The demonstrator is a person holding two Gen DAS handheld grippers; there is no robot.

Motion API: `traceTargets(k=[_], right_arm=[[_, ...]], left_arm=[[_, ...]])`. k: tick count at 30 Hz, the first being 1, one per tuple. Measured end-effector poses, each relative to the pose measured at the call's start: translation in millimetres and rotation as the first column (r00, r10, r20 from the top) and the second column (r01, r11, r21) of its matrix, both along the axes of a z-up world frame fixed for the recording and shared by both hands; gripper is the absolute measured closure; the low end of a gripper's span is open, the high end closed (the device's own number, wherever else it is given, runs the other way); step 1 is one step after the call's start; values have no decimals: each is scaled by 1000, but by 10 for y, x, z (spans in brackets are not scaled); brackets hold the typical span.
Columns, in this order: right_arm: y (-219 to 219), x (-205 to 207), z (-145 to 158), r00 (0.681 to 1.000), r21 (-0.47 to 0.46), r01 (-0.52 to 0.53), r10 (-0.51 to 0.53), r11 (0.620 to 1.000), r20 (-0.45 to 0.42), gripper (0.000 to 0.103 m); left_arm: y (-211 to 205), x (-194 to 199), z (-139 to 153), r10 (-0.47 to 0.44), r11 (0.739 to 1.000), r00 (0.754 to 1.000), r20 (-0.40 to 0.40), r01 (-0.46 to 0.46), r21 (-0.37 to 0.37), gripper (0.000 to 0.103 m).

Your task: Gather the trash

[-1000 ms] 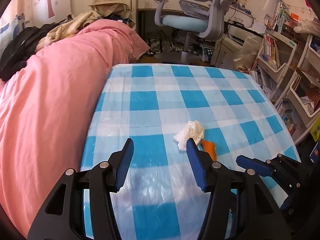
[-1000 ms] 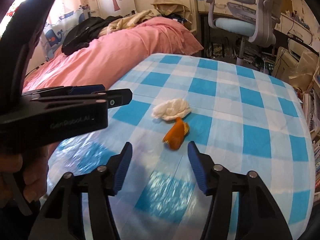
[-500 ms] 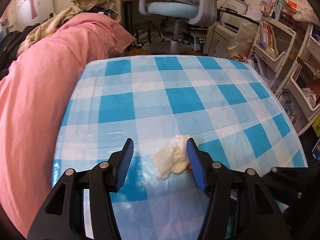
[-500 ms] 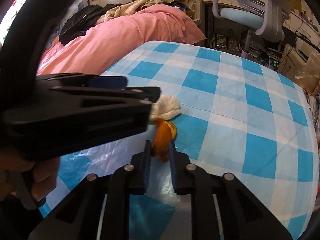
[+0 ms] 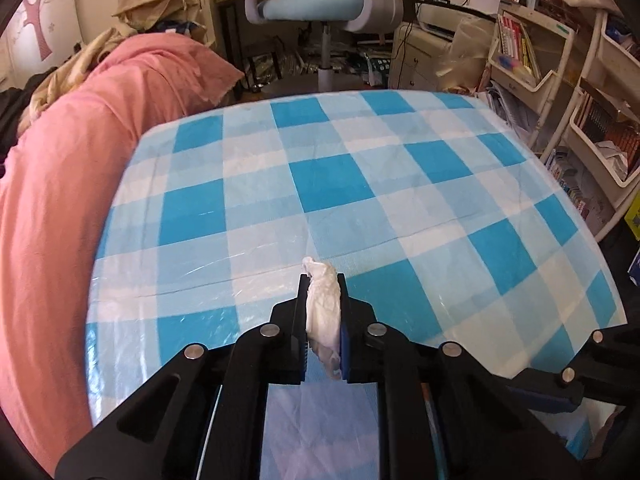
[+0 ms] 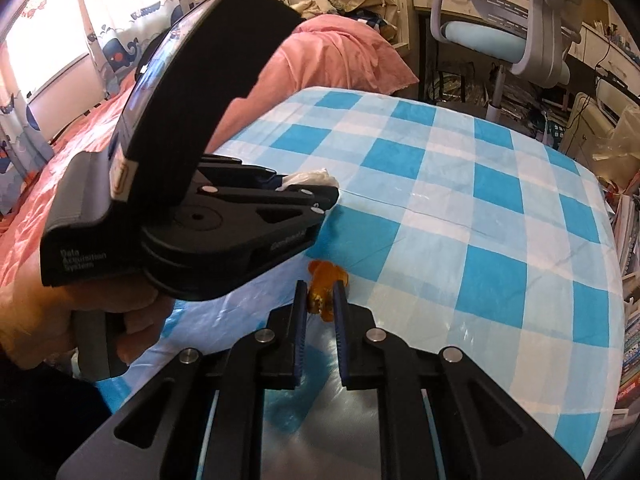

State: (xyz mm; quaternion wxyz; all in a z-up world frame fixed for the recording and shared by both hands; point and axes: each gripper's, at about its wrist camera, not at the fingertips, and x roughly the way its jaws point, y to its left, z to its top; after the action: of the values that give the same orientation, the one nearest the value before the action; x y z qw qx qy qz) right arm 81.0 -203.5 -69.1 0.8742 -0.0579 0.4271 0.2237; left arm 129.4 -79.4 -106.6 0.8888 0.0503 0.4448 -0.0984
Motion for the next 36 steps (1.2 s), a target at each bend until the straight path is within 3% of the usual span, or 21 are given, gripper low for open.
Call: traceTargets(k=[10,19,21,23,27,34,36], right_arm=[[5,-369,210,999,60,-12,10,998,41,94],[-89,-537,140,997,57,51,-53,997,50,94],[-176,-519,93,995,74,90,-92,993,23,89],[-271,-483,3,991,100,131,-129,986,-22,69],[-241,-444,-122,988,107,146,-138,984,-73,68],[-21,-325,-280,987,41,149,-146,988,-61,64],[-7,-320,-293,988,28,146,-145,989,-45,70]], left_arm=[[300,-648,479,27,995,997,77,-19,-99,92],[509,-1202,565,61,990,994,87,-50,-128,92],[528,-1284,576,61,991,994,91,-50,-124,92],[562,-1315,584,67,990,994,90,-55,-128,92],[577,-1363,611,66,989,994,92,-53,-137,92],[533,-1402,660,41,992,993,111,-27,-122,92],[537,-1403,667,40,992,993,113,-26,-121,92]])
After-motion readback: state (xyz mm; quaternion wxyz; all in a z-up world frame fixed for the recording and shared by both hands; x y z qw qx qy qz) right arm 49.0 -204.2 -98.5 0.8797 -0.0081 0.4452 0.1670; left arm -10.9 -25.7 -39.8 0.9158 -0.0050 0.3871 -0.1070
